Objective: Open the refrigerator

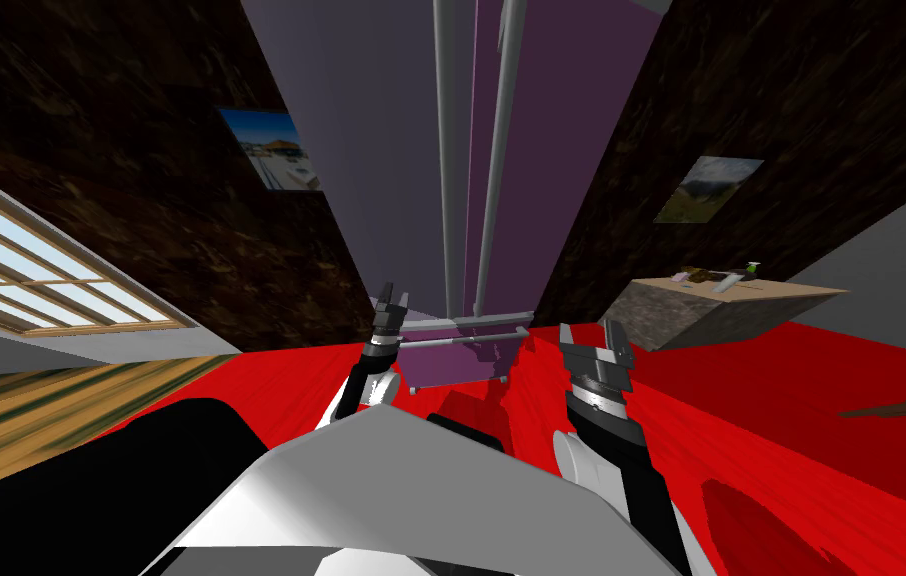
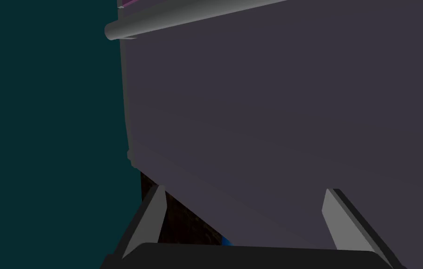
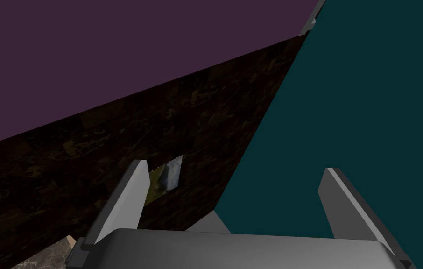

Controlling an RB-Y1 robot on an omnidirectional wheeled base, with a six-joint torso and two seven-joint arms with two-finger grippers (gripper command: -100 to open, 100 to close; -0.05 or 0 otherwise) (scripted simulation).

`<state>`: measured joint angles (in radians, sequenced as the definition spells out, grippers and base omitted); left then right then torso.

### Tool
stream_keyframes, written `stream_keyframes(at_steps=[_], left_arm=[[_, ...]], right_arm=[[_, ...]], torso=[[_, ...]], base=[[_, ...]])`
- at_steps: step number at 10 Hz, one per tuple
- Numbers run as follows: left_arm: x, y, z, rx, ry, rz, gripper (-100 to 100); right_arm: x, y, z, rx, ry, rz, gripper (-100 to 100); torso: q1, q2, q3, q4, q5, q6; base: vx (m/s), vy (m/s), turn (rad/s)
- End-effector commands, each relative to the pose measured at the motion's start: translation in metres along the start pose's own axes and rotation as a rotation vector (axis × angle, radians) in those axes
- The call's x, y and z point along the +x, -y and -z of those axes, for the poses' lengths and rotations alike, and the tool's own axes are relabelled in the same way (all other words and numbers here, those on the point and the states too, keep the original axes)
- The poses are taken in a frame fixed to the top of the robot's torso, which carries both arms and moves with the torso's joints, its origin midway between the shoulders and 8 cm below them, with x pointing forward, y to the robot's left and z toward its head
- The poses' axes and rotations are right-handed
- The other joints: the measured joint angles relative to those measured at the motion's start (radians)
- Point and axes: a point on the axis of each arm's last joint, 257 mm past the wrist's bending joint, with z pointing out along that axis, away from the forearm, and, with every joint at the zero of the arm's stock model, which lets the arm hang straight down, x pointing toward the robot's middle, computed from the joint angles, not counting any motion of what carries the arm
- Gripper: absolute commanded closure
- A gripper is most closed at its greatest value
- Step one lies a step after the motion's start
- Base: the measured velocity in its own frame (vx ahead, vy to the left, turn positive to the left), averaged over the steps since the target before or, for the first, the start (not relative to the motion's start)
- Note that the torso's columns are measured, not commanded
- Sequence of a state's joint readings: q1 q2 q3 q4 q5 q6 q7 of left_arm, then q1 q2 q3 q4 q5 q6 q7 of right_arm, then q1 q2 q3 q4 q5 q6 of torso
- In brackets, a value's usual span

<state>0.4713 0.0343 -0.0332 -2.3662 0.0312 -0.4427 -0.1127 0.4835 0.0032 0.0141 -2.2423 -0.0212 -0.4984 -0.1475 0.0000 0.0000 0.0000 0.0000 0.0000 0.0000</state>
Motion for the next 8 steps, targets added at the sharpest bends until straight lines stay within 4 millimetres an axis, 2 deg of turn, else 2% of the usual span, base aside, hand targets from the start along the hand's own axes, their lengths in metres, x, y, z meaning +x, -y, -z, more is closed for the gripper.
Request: stream_keyframes(at_steps=[1, 8], left_arm=[[0.0000, 0.0000, 0.0000, 0.000, 0.000, 0.000, 0], [0.0000, 0.0002, 0.0000, 0.000, 0.000, 0.000, 0]], right_arm=[[0.0000, 0.0000, 0.0000, 0.000, 0.000, 0.000, 0], [0.0000, -0.0002, -0.0001, 0.000, 0.000, 0.000, 0]], torso=[[0.000, 0.040, -0.082, 0.041, 0.000, 0.000], [0.000, 0.544, -1.087, 0.544, 0.000, 0.000]], base=[[0.000, 0.000, 0.000], [0.000, 0.000, 0.000]])
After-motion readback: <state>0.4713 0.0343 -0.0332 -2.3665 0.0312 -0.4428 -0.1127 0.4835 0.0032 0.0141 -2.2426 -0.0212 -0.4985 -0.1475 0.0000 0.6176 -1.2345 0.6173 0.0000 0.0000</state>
